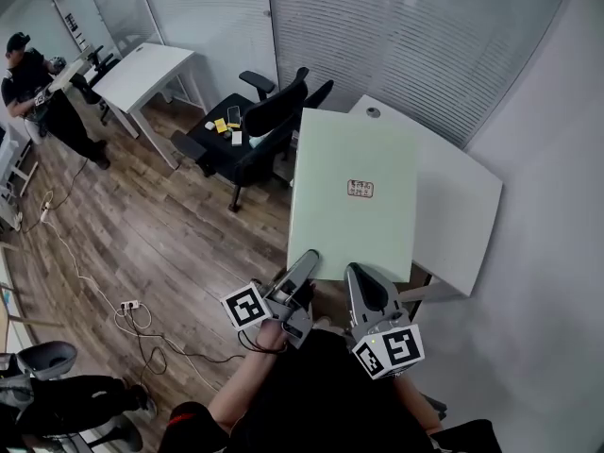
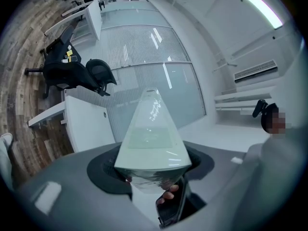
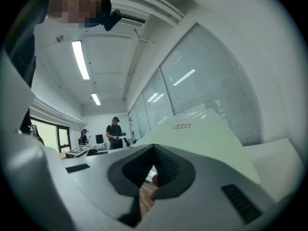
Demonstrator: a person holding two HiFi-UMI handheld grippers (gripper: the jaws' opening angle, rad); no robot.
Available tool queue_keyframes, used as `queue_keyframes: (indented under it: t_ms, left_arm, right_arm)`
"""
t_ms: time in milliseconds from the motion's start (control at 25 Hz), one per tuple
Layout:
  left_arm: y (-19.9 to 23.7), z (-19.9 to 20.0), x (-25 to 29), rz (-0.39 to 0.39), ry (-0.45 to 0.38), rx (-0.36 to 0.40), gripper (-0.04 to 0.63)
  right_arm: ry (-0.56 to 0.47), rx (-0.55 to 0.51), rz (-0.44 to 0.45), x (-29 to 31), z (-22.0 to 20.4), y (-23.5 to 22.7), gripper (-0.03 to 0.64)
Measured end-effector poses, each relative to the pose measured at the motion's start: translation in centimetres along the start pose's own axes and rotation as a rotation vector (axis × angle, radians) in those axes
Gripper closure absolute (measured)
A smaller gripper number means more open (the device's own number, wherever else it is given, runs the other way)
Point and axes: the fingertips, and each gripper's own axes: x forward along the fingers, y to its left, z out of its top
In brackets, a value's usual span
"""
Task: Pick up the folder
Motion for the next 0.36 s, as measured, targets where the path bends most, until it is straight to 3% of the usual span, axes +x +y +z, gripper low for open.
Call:
queue_keyframes:
  t_ms: [360]
  left_arm:
    - [1.0, -0.2, 0.0, 0.018, -0.004, 0.018, 0.314]
  right_arm:
    - [0.005, -0.008, -0.021, 0.2, -0.4, -1.2, 0.617]
